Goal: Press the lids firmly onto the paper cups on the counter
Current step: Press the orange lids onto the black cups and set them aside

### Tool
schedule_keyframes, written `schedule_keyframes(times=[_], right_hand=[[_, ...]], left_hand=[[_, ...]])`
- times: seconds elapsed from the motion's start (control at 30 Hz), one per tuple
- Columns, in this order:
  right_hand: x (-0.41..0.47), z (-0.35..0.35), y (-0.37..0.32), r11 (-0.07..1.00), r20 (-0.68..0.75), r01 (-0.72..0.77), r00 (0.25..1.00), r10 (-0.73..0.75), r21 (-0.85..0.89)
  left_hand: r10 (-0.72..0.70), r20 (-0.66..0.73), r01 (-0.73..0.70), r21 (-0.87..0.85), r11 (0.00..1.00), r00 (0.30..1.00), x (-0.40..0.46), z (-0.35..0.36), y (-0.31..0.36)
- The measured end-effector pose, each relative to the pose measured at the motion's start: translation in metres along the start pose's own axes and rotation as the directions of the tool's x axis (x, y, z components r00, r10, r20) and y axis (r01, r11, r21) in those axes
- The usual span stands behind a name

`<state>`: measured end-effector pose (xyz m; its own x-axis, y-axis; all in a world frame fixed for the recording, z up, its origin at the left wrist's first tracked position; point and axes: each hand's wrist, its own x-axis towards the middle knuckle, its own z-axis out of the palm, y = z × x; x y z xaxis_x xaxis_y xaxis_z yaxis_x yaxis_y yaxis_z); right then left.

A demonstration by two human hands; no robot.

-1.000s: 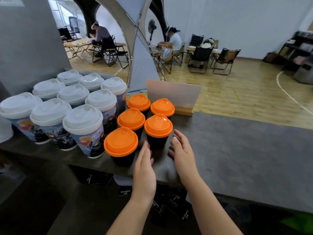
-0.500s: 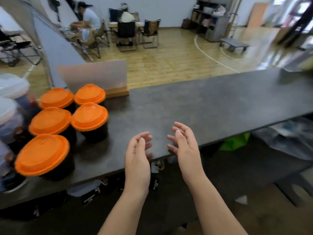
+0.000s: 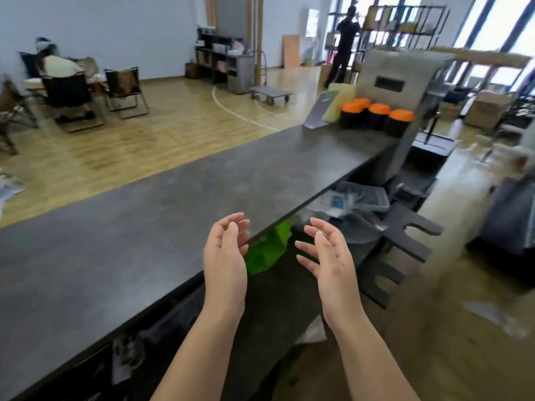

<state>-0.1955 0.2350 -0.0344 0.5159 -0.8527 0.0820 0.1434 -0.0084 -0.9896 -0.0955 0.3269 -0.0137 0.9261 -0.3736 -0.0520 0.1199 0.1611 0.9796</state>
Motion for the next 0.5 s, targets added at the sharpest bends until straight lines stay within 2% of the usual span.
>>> schedule_keyframes(times=[0.1,0.27,0.5], right_hand=[[0.047,-0.067,-0.015,1.0,-0.035,-0.003,0.999,0.004,0.016],[0.135,-0.154,-0.046,0.996,-0.112,0.085,0.99,-0.083,0.013],[0.24,-0.186,-0.038,0.995,-0.104,0.09,0.991,-0.084,0.051]], left_hand=[[-0.004,0.031,0.005,-0.035,0.999,1.0,0.007,0.076,-0.01],[0.002,0.078,0.004,-0.064,0.998,0.997,0.025,0.187,-0.022],[0.043,0.1,-0.042,-0.011,0.999,0.994,0.084,0.281,-0.041]])
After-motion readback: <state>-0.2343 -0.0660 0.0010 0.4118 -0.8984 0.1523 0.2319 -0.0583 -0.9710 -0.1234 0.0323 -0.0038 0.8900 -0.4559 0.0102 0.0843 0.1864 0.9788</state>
